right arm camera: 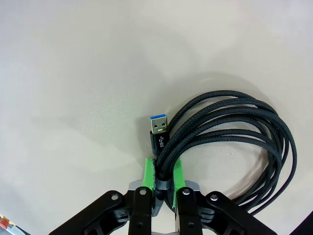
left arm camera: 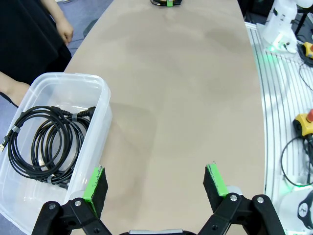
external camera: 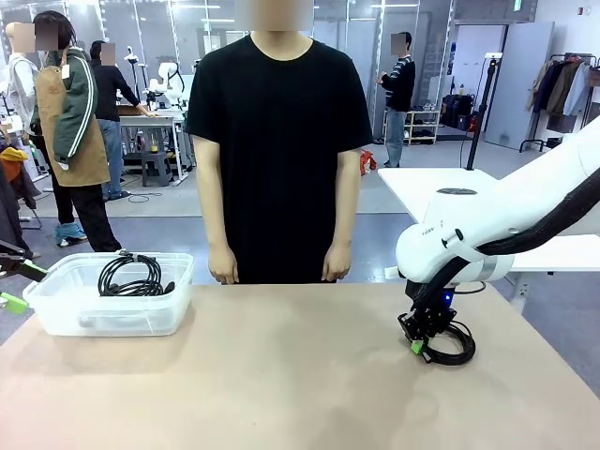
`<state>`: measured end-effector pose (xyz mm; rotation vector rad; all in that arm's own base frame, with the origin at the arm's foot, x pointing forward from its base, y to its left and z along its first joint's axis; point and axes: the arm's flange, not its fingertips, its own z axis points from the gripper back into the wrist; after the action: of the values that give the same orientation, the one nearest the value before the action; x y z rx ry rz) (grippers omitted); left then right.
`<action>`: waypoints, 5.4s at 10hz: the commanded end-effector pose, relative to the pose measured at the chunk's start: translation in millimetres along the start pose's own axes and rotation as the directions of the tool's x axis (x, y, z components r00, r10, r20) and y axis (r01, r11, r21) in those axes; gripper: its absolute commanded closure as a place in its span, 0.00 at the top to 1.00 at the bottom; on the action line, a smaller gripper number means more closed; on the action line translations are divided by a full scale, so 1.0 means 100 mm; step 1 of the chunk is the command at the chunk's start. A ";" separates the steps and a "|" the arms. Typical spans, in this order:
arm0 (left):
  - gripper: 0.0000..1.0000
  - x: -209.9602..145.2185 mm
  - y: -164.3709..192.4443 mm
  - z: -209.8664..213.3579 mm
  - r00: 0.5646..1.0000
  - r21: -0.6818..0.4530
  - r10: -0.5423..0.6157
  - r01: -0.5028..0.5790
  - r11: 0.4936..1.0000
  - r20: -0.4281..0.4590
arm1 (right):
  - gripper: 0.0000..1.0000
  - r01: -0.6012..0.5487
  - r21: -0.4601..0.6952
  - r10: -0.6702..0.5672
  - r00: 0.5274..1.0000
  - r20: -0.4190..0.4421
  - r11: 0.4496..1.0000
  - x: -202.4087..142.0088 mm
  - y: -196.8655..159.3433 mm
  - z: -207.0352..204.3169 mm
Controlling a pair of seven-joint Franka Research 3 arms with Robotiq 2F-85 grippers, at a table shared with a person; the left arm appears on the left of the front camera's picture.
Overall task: Organize and store the cables.
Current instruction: Place the USB Extension Cable into the Organizing box.
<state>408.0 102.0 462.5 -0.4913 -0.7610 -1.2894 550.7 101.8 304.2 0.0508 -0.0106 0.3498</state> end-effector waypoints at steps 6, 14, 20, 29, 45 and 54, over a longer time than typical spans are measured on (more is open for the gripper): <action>1.00 0.03 0.01 -0.03 1.000 0.022 0.013 -0.013 1.000 0.005 | 0.17 -0.021 -0.111 0.012 0.997 -0.076 0.994 -0.07 0.41 0.93; 1.00 0.03 0.01 -0.03 1.000 0.022 0.013 -0.013 1.000 0.005 | 0.17 -0.172 -0.031 0.169 0.982 -0.089 0.985 0.86 2.40 0.60; 1.00 0.03 0.01 -0.03 1.000 0.022 0.013 -0.013 1.000 0.005 | 0.17 -0.288 -0.001 0.288 0.957 -0.041 0.958 0.85 3.27 0.12; 1.00 0.00 0.00 0.00 1.000 0.000 0.000 0.000 1.000 0.000 | 1.00 -0.287 0.053 0.288 0.958 0.001 0.956 0.69 3.24 0.08; 1.00 2.43 -0.46 -2.29 0.680 0.217 0.640 -0.606 0.765 -0.357 | 1.00 -0.658 -0.031 0.529 0.575 0.624 0.752 -1.98 -0.45 0.95; 1.00 2.35 -0.24 -3.01 0.556 0.330 0.777 -0.704 0.629 -0.296 | 1.00 -0.627 -0.065 0.497 0.545 0.676 0.776 -2.36 -1.29 1.16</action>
<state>477.0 -277.1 424.5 -0.3156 -0.2047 -0.4685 371.4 -109.1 410.6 0.3663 -0.7383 0.9780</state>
